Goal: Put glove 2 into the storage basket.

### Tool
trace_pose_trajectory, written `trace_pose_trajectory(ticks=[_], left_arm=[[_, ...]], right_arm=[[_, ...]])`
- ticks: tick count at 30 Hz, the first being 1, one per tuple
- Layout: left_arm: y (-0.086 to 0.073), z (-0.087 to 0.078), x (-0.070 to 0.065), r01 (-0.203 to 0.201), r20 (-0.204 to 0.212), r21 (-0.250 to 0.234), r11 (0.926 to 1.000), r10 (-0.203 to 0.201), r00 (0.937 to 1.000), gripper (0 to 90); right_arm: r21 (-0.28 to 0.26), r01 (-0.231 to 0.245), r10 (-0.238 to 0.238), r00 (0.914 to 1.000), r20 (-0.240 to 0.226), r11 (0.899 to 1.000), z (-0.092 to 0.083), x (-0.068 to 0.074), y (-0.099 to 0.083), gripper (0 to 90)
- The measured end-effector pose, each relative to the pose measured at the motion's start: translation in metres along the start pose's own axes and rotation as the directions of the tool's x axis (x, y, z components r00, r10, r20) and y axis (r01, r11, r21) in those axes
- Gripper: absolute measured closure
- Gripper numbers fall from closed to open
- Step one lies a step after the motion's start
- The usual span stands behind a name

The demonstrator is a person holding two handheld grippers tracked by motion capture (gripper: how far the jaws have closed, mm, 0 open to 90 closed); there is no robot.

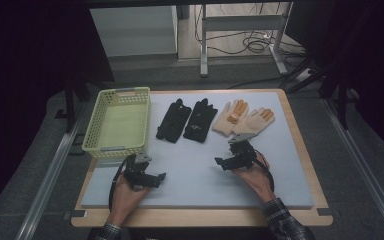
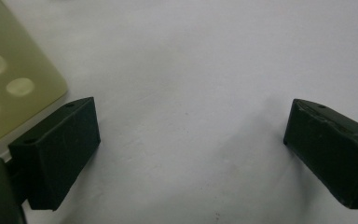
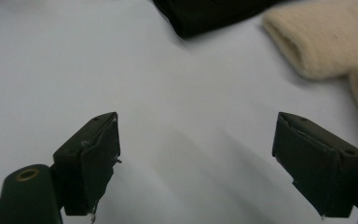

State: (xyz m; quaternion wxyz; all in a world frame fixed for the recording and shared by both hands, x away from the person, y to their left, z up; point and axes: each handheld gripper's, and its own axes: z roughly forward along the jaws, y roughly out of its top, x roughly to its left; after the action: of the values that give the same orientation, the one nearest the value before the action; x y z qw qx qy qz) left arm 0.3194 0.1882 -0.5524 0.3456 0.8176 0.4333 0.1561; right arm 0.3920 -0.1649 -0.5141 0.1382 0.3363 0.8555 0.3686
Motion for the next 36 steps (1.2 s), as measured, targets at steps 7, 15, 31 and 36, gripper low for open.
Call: trace_pose_trajectory(ticks=[7, 15, 31, 36], left_arm=[[0.000, 0.000, 0.000, 0.000, 0.000, 0.000, 1.0000, 0.000, 1.0000, 3.8], [0.000, 0.000, 0.000, -0.001, 0.000, 0.000, 1.0000, 0.001, 1.0000, 3.8], [0.000, 0.000, 0.000, -0.002, -0.001, 0.001, 1.0000, 0.002, 1.0000, 3.8], [0.000, 0.000, 0.000, -0.002, -0.001, 0.000, 1.0000, 0.002, 1.0000, 3.8]], right_arm=[[0.001, 0.040, -0.040, 0.9990, -0.022, 0.999, 0.015, 0.008, 0.018, 20.2], [-0.020, 0.046, -0.047, 0.9967, -0.067, 0.999, 0.031, 0.013, 0.038, 26.6], [-0.026, 0.089, -0.091, 0.9855, -0.143, 0.996, 0.074, 0.032, 0.079, 56.6], [-0.025, 0.114, -0.117, 0.9824, -0.146, 0.993, 0.089, 0.040, 0.090, 64.3]])
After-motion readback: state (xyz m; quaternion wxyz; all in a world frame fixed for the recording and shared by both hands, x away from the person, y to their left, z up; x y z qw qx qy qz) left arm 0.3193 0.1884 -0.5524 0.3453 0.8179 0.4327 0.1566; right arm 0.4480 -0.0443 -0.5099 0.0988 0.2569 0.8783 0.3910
